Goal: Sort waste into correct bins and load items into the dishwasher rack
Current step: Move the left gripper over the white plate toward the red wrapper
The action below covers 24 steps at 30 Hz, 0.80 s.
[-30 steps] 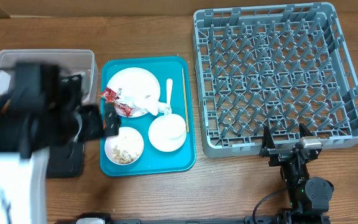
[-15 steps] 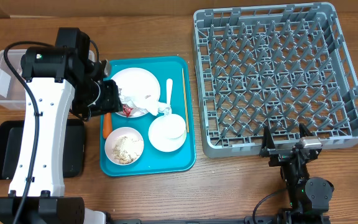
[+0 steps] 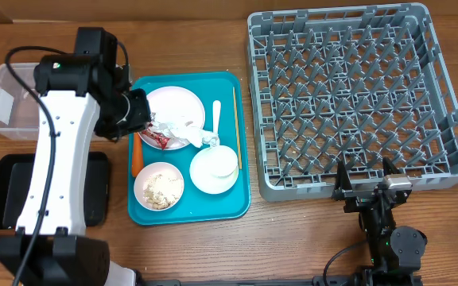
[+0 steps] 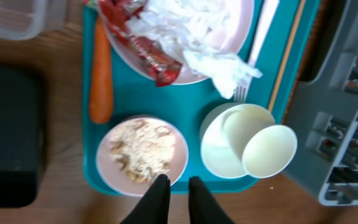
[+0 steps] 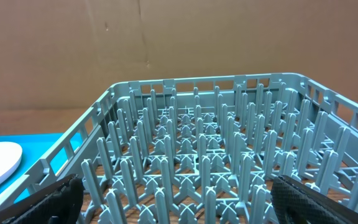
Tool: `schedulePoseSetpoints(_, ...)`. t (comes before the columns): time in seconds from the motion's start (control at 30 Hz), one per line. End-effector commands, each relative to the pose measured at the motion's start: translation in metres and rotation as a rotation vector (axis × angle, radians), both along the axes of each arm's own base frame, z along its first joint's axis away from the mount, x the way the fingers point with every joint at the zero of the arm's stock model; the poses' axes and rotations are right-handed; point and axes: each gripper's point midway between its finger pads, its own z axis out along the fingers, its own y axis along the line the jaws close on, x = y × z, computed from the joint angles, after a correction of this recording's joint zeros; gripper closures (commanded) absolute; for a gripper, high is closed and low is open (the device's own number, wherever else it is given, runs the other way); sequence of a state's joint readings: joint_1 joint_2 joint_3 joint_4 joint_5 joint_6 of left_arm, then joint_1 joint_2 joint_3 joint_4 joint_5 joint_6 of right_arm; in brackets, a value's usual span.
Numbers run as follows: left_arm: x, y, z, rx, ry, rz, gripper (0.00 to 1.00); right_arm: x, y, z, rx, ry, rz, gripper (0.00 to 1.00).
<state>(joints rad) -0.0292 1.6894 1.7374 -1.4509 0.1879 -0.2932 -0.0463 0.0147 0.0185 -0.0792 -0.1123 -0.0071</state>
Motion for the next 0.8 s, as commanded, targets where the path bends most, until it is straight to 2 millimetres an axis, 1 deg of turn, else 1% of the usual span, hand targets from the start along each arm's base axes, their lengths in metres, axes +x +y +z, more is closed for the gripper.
schedulePoseSetpoints(0.0, 0.014, -0.006, -0.005, -0.044, -0.019, 0.016, 0.87, 0.0, -0.003, -0.001, 0.004, -0.006, -0.013, 0.0)
schedulePoseSetpoints(0.07, 0.018, -0.001, -0.008, -0.016, -0.025, 0.033, 0.91, 0.0, -0.003, -0.001, 0.004, -0.006, -0.013, 0.0)
schedulePoseSetpoints(0.17, 0.019, 0.005, -0.015, 0.014, 0.007, 0.093, 0.92, 0.0, -0.003, -0.001, 0.004, -0.006, -0.013, 0.0)
schedulePoseSetpoints(0.23, 0.02, 0.01, -0.02, 0.041, 0.024, 0.123, 0.84, 0.0, -0.003, -0.001, 0.003, -0.006, -0.013, 0.0)
schedulePoseSetpoints(0.27, 0.02, 0.012, -0.023, 0.051, 0.033, 0.136, 0.82, 0.0, -0.003, -0.001, 0.004, -0.007, -0.013, 0.0)
schedulePoseSetpoints(0.37, 0.022, 0.012, -0.032, 0.05, 0.064, 0.165, 0.77, 0.0, -0.003, -0.001, 0.004, -0.006, -0.013, 0.0)
schedulePoseSetpoints(0.5, 0.023, 0.011, -0.049, 0.055, 0.12, 0.174, 0.71, 0.0, -0.003, -0.001, 0.004, -0.007, -0.013, 0.0)
schedulePoseSetpoints(0.63, 0.025, 0.009, -0.07, 0.065, 0.187, 0.175, 0.69, 0.0, -0.003, -0.001, 0.004, -0.006, -0.013, 0.0)
schedulePoseSetpoints(0.77, 0.028, 0.01, -0.093, 0.097, 0.243, 0.205, 0.7, 0.0, -0.003, -0.001, 0.004, -0.006, -0.013, 0.0)
